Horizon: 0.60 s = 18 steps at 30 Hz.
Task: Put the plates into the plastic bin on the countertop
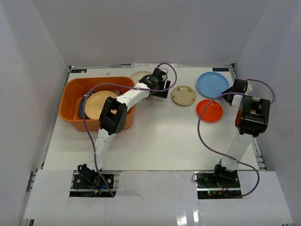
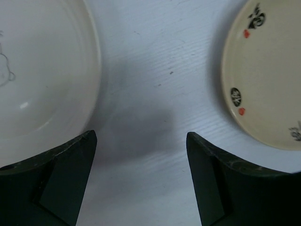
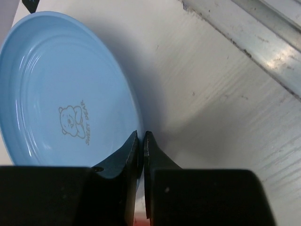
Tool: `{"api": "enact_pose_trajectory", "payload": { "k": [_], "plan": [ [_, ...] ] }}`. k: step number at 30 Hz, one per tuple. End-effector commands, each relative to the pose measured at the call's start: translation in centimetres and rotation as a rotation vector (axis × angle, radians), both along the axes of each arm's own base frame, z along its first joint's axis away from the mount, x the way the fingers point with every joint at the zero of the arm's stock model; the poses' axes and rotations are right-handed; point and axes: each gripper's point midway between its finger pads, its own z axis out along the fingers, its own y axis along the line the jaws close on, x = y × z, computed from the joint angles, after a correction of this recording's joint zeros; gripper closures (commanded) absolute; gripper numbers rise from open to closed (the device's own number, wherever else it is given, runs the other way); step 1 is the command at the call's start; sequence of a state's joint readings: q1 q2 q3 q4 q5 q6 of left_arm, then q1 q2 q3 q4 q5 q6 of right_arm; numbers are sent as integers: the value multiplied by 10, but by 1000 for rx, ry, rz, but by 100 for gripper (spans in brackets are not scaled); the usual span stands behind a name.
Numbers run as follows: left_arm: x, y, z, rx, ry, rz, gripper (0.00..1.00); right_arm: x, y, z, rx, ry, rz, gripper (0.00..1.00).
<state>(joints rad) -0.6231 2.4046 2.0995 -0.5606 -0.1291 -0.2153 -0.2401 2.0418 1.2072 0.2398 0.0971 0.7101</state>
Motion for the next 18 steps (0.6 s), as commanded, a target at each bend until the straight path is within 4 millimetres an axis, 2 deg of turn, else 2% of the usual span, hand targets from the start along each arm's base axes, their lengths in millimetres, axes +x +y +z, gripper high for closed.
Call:
{"api": "enact_pose_trajectory", "payload": {
  "k": [1,4,9,10,11,12,13,14,16,17,18],
  "plan": [
    [21,9,20,41,-79,41,12,6,6,33,16,-107,8,92],
    [26,15,10,72,-91,74,12,6,12,51,25,-157,32,92],
    [32,8,17,34,-134,58,15,3,23,65,38,-193,92,92],
    [30,4,20,17,-132,43,17,2,24,69,38,-199,95,92],
    [28,-6,36,-36,-151,12,19,-1,25,68,40,-199,97,92],
    [22,-6,32,-38,-144,-1,19,-2,26,68,40,-201,99,92],
    [20,-9,38,-47,-164,-15,20,-3,25,70,38,-205,98,92],
    [25,-11,57,-56,-230,-23,20,-2,28,71,43,-211,108,92],
    [28,-6,57,-28,-257,-21,19,-4,29,70,50,-212,112,92],
    [34,2,57,22,-281,-4,18,-4,30,71,52,-214,114,92],
    [41,1,54,40,-289,0,17,-5,31,70,51,-213,116,92]
  ]
}}
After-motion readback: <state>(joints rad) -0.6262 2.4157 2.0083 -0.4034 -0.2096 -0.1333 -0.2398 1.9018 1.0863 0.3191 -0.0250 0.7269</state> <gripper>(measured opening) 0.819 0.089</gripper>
